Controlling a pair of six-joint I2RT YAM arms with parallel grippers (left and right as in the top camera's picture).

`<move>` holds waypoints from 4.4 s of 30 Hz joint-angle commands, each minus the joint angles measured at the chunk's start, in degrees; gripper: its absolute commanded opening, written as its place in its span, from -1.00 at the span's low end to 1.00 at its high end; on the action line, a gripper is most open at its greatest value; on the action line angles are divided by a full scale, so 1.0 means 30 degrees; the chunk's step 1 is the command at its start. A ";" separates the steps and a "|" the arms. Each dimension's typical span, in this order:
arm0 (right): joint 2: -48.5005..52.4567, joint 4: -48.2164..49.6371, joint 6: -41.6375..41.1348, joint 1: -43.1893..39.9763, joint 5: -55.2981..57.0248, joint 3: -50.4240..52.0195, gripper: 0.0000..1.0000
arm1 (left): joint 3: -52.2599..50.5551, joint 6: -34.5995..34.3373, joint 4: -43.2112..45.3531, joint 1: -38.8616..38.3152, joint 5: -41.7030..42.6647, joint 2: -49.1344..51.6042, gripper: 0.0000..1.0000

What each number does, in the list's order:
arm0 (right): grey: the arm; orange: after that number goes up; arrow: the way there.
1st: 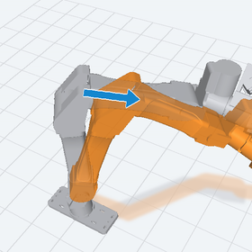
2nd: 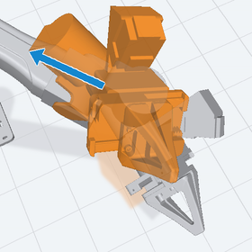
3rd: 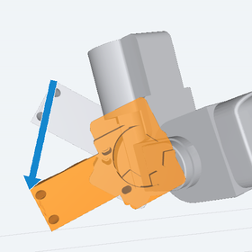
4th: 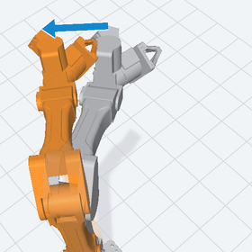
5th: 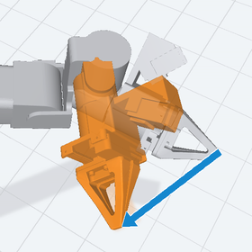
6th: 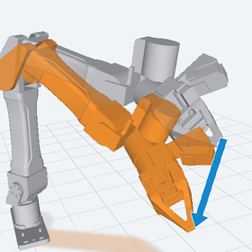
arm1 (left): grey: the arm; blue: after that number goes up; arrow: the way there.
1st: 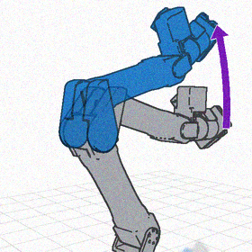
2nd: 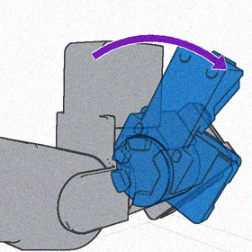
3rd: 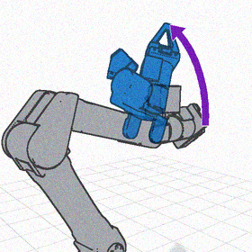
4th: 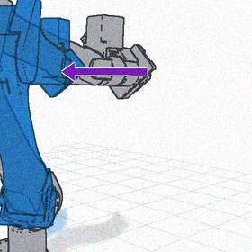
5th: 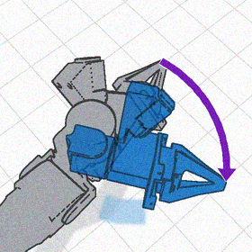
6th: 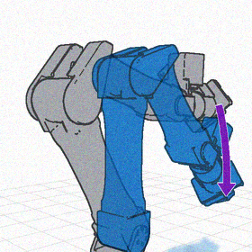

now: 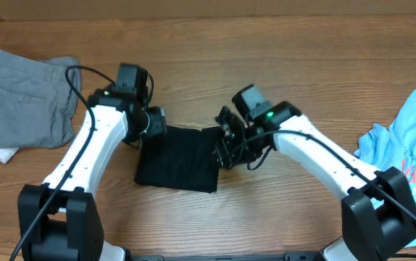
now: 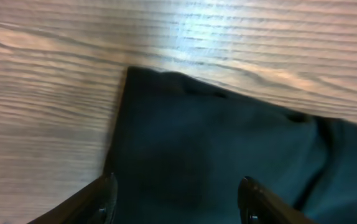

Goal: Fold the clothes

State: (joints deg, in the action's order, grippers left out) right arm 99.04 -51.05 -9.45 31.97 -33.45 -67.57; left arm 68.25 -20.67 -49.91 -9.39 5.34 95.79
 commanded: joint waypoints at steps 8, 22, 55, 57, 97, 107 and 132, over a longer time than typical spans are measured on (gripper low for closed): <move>0.2696 0.0510 -0.2455 0.0488 -0.0124 0.2412 -0.03 | -0.4080 0.0015 0.2361 -0.0029 -0.0364 -0.0058 0.40; 0.3118 -0.0109 -0.3781 -0.1122 0.1508 0.2084 -0.06 | -0.4976 0.0000 0.2157 -0.0015 -0.0379 -0.0058 0.48; 0.3089 0.1989 -0.1311 0.1355 -0.4153 -0.0211 -0.37 | -0.0539 0.2616 0.2907 0.0015 -0.0525 0.3993 0.55; 0.3745 0.1974 -0.1392 0.1362 -0.4153 -0.0204 -0.37 | -0.0539 0.2608 0.1617 0.0022 -0.1158 0.4277 0.53; -0.0495 -0.3861 -0.1049 -0.5646 0.6011 -0.5355 -0.05 | 0.0342 0.5989 0.3155 0.0248 0.6863 0.1967 1.00; -0.0495 -0.4044 -0.1049 -0.5646 0.6033 -0.5362 -0.05 | 0.0342 0.7657 0.3060 0.0219 1.0193 0.6266 1.00; -0.0495 -0.5049 -0.1049 -0.5646 0.8502 -0.5355 -0.05 | 0.3628 0.7140 0.1341 0.3257 0.8364 0.4175 -0.92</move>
State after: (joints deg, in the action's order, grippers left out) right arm 97.80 -65.89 -12.99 15.03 -10.87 -82.91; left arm 74.48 3.75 -46.41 -5.28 37.43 116.73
